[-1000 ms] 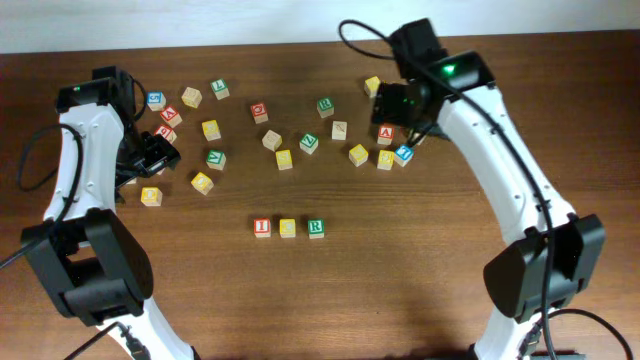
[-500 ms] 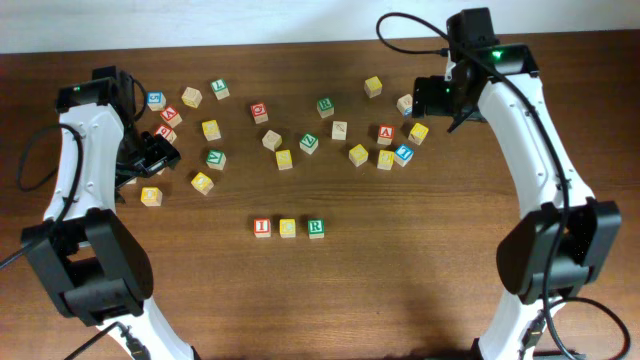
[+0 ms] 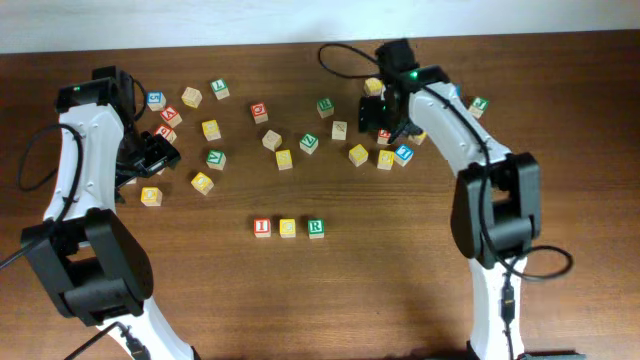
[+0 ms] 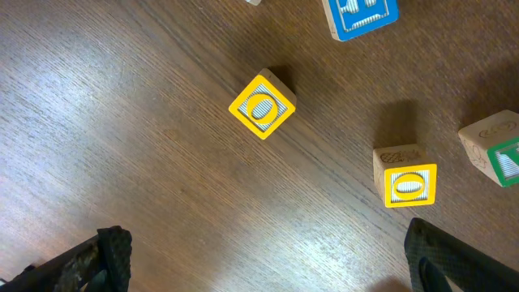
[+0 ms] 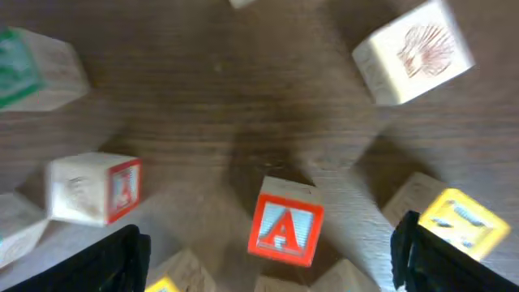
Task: Spell out ICRA
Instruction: 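Lower the right gripper over the red A block and grasp it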
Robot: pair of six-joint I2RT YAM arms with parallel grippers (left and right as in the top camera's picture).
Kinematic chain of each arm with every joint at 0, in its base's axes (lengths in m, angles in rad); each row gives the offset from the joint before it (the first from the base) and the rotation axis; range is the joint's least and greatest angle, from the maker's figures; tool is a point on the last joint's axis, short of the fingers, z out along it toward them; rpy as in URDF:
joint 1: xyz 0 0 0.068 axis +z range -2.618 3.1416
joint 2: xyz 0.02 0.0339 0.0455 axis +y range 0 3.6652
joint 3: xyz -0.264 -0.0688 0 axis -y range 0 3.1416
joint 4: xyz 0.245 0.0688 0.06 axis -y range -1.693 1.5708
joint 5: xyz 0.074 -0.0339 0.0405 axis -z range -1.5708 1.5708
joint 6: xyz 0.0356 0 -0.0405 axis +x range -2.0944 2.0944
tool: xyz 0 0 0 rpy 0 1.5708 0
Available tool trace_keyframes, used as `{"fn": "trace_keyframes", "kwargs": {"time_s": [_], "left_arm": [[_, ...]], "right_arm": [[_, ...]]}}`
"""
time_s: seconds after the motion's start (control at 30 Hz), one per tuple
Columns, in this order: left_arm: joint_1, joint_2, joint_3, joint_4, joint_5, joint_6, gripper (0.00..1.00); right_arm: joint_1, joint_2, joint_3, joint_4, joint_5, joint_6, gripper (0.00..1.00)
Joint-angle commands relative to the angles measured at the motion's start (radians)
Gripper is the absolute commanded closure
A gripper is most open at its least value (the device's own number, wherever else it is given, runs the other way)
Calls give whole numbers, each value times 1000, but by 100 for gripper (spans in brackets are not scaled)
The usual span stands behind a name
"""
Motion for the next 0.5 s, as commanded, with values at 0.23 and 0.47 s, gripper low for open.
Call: {"fn": "trace_keyframes", "kwargs": {"time_s": [0.23,0.47], "left_arm": [[3,-17,2,-1,3,5,1],[3,-17,2,-1,3,5,1]], "right_arm": [[16,67,13,25,46,56,38],[16,79,13,27,66,56,62]]}}
